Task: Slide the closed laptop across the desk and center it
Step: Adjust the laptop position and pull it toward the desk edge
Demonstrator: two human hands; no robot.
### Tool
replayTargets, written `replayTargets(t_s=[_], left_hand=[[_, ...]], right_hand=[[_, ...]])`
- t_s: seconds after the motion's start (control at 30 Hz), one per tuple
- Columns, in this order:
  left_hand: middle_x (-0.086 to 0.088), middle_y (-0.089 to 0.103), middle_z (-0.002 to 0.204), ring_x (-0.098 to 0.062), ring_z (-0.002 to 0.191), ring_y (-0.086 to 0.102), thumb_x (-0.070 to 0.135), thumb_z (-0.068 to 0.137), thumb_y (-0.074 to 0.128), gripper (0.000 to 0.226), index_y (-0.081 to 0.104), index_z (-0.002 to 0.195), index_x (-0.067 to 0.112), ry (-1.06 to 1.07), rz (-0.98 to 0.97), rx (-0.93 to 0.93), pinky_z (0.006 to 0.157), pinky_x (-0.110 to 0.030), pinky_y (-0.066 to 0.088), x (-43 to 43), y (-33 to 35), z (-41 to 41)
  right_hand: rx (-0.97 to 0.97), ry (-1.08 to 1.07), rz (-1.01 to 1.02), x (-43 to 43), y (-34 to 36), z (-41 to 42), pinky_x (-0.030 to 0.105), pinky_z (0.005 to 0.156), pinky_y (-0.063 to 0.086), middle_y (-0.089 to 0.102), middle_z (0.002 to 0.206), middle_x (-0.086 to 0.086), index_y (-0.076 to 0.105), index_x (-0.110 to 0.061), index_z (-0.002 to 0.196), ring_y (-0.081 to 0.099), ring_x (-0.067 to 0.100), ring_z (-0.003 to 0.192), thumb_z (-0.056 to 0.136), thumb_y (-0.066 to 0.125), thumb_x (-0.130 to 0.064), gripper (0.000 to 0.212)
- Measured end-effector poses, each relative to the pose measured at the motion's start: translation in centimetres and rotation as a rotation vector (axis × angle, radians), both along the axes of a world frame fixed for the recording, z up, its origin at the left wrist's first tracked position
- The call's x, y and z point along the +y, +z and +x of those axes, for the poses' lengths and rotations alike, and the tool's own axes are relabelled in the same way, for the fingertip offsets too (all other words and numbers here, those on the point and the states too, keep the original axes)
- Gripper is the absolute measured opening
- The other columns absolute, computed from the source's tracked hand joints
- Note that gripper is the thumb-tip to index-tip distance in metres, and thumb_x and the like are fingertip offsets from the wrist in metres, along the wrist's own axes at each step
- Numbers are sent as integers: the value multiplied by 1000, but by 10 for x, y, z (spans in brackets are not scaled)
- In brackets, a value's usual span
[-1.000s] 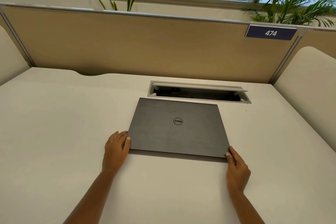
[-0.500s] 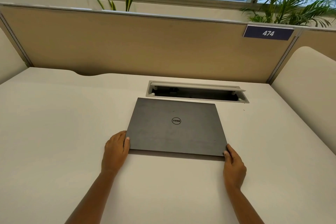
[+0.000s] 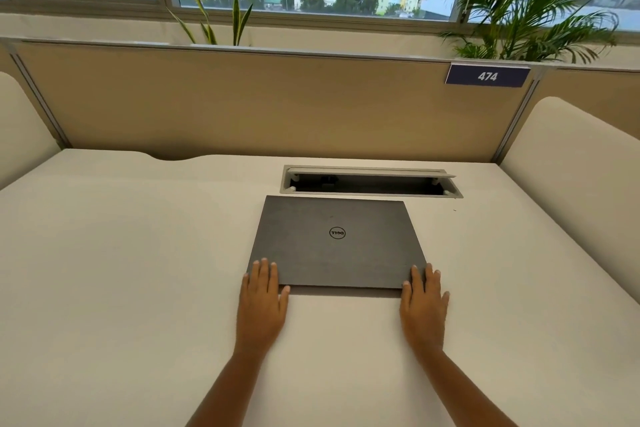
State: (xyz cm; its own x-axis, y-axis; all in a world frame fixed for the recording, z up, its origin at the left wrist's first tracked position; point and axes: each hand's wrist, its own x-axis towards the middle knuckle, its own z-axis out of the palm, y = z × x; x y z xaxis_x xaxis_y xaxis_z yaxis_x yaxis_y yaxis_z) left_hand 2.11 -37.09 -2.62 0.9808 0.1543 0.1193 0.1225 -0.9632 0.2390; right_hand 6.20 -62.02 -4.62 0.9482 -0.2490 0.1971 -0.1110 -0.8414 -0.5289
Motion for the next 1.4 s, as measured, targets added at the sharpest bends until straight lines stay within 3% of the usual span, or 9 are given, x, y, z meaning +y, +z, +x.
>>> replayTargets(t_s=[0.2,0.33,0.53,0.93,1.0,1.07,1.17,1.3,1.4], left_hand=[[-16,73,109,-29,98,70,41,96,-8,88,71,103,2,-28,43,67,74,-47,59,-19,5,-2],[-9,75,105,-23,96,72,41,95,-10,89,73,100,8,-49,77,34,73,-43,59,-29,9,-1],[-4,76,102,-20,94,72,42,94,-12,91,75,96,14,-42,115,4,70,-39,60,-37,9,0],[-1,76,104,-18,94,72,42,94,-13,91,73,101,15,-90,100,-87,89,-33,55,-37,13,-4],[1,74,107,-18,97,71,43,94,-14,81,45,132,1,-46,113,-127,118,-30,16,-36,14,-3],[4,73,109,-15,100,70,42,93,-15,65,-11,144,2,-23,159,-255,118,-29,-8,-35,9,-2],[6,74,108,-13,102,69,41,93,-16,60,-29,139,5,-56,131,-309,113,-22,27,-35,2,1],[5,72,111,-20,111,63,42,93,-16,62,-17,144,6,-90,22,-247,119,-26,6,-36,1,-1],[-1,73,110,-19,100,70,43,93,-17,85,54,125,9,-20,37,-76,90,-33,54,-37,5,1]], right_hand=[[16,107,-179,31,10,-12,64,107,21,44,140,22,46,-2,131,37,37,133,85,-10,-53,88],[159,257,-221,47,6,-8,53,115,2,18,156,8,22,-16,144,11,23,145,96,19,-42,54],[204,397,-283,61,9,-9,47,117,-4,4,158,5,6,-21,145,-1,21,146,96,21,-44,57],[246,394,-364,58,11,-10,45,117,-3,-3,158,6,-5,-24,144,-5,25,145,46,-40,-62,111],[244,399,-361,58,12,-10,45,117,-4,-4,158,5,-4,-25,144,-5,25,145,50,-33,-60,104],[253,404,-361,57,12,-10,44,117,-4,-4,158,4,-5,-25,144,-6,24,145,51,-31,-59,102],[249,408,-369,57,12,-10,45,117,-3,-4,158,5,-5,-25,144,-5,25,145,49,-34,-60,105],[249,411,-386,57,11,-9,45,117,-2,-4,158,5,-6,-25,144,-5,26,145,44,-42,-61,112],[260,413,-411,55,11,-7,44,118,-2,-5,158,5,-6,-26,144,-5,25,145,45,-40,-60,110]])
